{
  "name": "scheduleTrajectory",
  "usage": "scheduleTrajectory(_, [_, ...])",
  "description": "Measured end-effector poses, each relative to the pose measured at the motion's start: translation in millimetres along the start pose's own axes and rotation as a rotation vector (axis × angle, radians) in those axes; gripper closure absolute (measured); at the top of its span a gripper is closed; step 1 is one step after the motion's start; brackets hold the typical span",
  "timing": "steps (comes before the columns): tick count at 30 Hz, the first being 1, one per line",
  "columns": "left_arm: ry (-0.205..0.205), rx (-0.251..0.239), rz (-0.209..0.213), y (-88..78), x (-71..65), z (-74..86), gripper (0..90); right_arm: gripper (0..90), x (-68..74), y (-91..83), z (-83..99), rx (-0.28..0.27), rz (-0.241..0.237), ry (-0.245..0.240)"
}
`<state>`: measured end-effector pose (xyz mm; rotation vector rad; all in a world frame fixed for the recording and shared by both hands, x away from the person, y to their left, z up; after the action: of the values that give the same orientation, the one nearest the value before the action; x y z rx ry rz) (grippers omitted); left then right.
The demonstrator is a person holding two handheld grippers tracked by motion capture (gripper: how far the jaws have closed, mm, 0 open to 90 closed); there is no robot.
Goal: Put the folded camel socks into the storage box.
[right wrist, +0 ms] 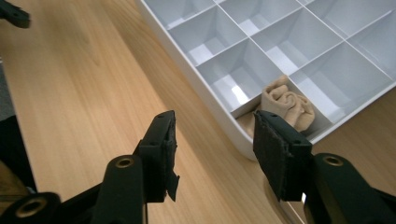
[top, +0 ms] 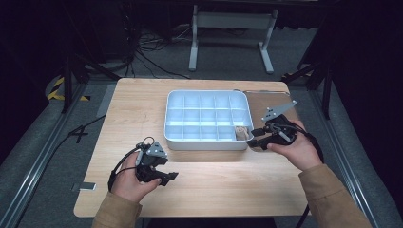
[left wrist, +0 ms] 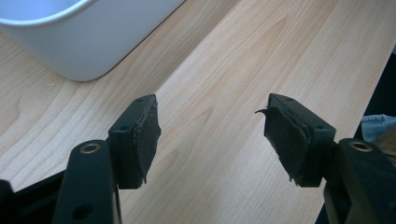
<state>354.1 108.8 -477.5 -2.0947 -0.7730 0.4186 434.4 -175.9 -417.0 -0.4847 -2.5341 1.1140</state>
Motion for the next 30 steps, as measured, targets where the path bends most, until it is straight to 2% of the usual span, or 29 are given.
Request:
scheduleTrajectory(2, [0.0,-0.001,0.002,0.0,-0.2,-0.2,35.5,49.1,3.5,-1.6,1.1,-0.009,-0.012,-0.003])
scheduleTrajectory(3, [0.002,0.001,0.003,-0.2,-0.2,-0.4,35.6,48.6,10.4,-4.4,2.8,-0.022,-0.031,-0.016])
scheduleTrajectory(8, [0.008,0.002,0.008,-2.1,-2.9,-1.5,35.6,48.0,22.0,-8.1,5.7,-0.057,-0.031,-0.035])
scheduleTrajectory(11, [0.007,0.006,0.008,-2.9,-3.6,-1.3,35.5,47.7,30.2,-8.0,12.0,-0.08,-0.032,-0.027])
scheduleTrajectory(15, [0.011,0.008,0.007,-2.2,-4.0,-1.2,35.6,47.7,39.1,-3.9,26.2,-0.075,-0.021,-0.018])
scheduleTrajectory(18, [0.012,0.018,0.007,-2.2,-4.3,-0.7,35.5,48.3,40.0,-5.5,30.7,-0.136,-0.027,0.009])
scheduleTrajectory(20, [0.012,0.023,0.011,-2.2,-5.6,-0.2,35.6,48.1,39.0,-3.7,36.1,-0.104,-0.029,0.012])
scheduleTrajectory(22, [0.011,0.021,0.013,-1.5,-5.3,-0.6,35.6,48.1,39.3,-3.0,39.7,-0.116,-0.031,0.021])
scheduleTrajectory(27, [0.016,0.029,0.016,-1.3,-5.9,-0.5,35.4,47.9,41.2,6.0,49.9,-0.095,-0.028,0.001])
scheduleTrajectory(30, [0.021,0.039,0.012,-0.6,-7.0,0.7,35.5,48.1,42.3,13.2,56.3,-0.072,-0.025,0.008])
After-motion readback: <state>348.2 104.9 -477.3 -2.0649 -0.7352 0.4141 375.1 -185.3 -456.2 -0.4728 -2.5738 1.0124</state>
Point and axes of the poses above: each handheld gripper's, and its own axes: y roughly forward along the jaws, z roughly out of its underside, x roughly to its left, the point moved 10 cm from there along y, roughly forward along the jaws, and after that the axes turned 7 degrees about -z, right-handed, at the moved point
